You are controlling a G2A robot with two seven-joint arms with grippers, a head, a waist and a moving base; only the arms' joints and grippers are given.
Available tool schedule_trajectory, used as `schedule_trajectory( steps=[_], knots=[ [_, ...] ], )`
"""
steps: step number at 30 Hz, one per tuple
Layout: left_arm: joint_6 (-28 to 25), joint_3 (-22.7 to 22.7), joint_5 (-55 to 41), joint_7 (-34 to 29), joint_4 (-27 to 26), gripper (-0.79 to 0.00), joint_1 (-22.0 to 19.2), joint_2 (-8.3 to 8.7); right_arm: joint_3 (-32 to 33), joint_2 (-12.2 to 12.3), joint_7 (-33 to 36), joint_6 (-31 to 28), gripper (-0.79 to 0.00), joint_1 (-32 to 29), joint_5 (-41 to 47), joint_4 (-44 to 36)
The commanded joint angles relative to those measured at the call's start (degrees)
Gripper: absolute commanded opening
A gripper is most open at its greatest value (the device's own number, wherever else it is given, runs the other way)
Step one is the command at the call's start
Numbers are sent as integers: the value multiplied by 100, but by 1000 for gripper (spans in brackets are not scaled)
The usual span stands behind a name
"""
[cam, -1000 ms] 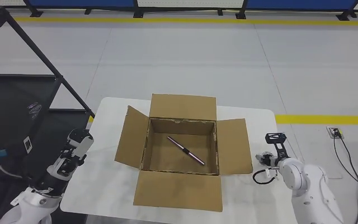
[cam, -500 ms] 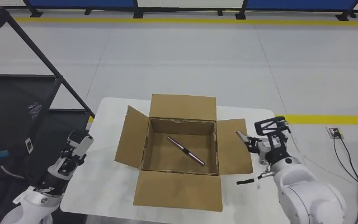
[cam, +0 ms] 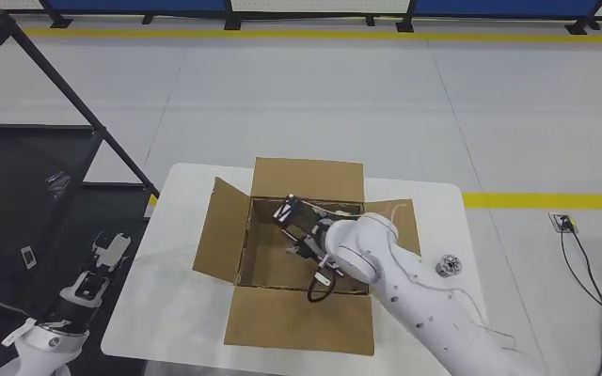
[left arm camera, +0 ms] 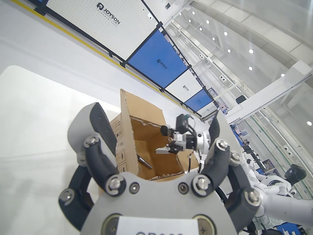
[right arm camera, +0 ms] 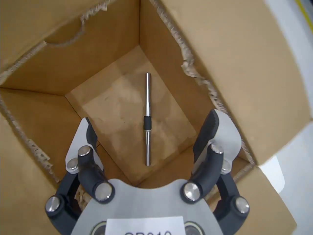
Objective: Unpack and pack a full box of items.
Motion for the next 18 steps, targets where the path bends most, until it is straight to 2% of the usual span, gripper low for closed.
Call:
schedule_trajectory(
  steps=[1,2,3,6,8,11,18],
  knots=[
    [1,2,5,0,-1,0,-2,0,-289,-178,-103,-81,-206,283,274,846],
    [1,2,5,0,-1,0,-2,0,-389,-263,-172,-97,-225,394,383,1155],
    [1,2,5,0,-1,0,-2,0,-504,-343,-207,-70,-203,479,412,1443],
    [1,2,5,0,-1,0,-2,0,-748,-555,-367,-38,-277,664,513,2111],
    [1,2,5,0,-1,0,-2,0,-867,-673,-470,-55,-292,733,561,2447],
    [1,2,5,0,-1,0,-2,0,-985,-820,-606,-15,-394,808,587,2823],
    [1,2,5,0,-1,0,-2,0,-1190,-1087,-685,121,-437,916,478,3387]
  ],
)
